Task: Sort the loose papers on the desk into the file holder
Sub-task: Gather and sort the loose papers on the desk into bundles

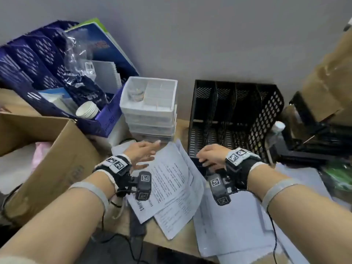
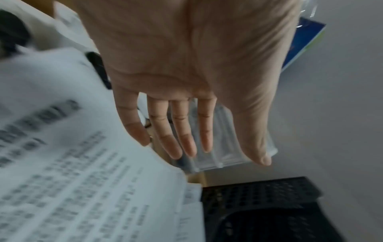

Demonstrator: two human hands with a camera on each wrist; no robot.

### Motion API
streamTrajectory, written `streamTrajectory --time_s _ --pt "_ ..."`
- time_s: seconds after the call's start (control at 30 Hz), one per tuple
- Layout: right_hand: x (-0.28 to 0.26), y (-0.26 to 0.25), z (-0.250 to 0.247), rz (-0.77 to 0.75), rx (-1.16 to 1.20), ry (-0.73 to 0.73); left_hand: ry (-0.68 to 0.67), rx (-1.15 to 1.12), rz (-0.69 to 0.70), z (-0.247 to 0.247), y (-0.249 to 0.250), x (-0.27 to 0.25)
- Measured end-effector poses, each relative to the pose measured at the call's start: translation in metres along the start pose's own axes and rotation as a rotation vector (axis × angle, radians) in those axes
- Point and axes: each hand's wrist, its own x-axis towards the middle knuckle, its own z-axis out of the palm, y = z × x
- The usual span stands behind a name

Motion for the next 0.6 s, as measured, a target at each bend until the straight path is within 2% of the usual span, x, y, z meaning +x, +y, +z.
streamTrajectory --time_s 0.1,0.27,0.43,0.6 --pt "0.027 0.022 0.022 0.046 -0.362 0.014 0.020 0.135 -0.084 -0.013 -0.035 0.011" --pt "0.037 0.029 0.054 0.079 -0.437 -0.055 0.165 0.365 -0.030 -0.025 -0.080 0.021" --pt "0.043 0.028 0.067 0.016 -0.493 0.026 0.382 0.711 -0.001 -0.036 -0.103 0.023" --pt "0.048 0.030 0.075 0.040 -0.540 0.148 0.521 0.615 0.039 -0.034 -0.106 0.019"
